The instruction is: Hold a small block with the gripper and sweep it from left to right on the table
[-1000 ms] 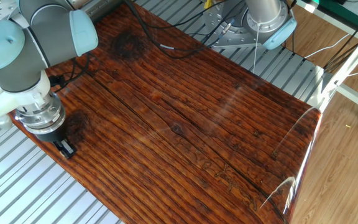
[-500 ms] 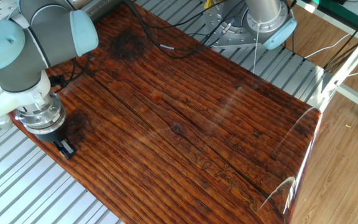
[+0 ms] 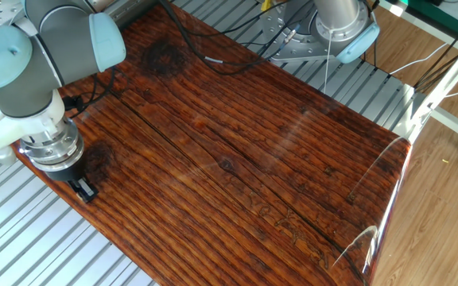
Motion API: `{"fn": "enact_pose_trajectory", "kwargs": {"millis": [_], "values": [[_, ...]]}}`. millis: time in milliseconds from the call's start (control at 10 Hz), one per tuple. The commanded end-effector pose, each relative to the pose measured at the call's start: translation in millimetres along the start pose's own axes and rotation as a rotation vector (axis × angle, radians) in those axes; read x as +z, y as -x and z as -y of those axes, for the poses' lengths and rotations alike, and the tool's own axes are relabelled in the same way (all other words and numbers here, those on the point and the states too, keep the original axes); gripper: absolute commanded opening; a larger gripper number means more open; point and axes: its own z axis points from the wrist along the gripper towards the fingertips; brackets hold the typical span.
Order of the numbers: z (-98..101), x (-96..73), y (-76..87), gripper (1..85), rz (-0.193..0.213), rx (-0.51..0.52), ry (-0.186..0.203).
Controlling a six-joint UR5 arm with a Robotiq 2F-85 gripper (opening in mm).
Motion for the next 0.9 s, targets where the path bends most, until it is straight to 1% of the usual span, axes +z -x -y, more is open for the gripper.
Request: {"fn": "enact_pose_trajectory", "kwargs": {"millis": [0,800], "values": [[-2.2,-1.6,0.8,1.0,0.002,0.01,0.016],[-5.7,-1.1,0.0,1.0,0.001,0.012,0.023]]}}
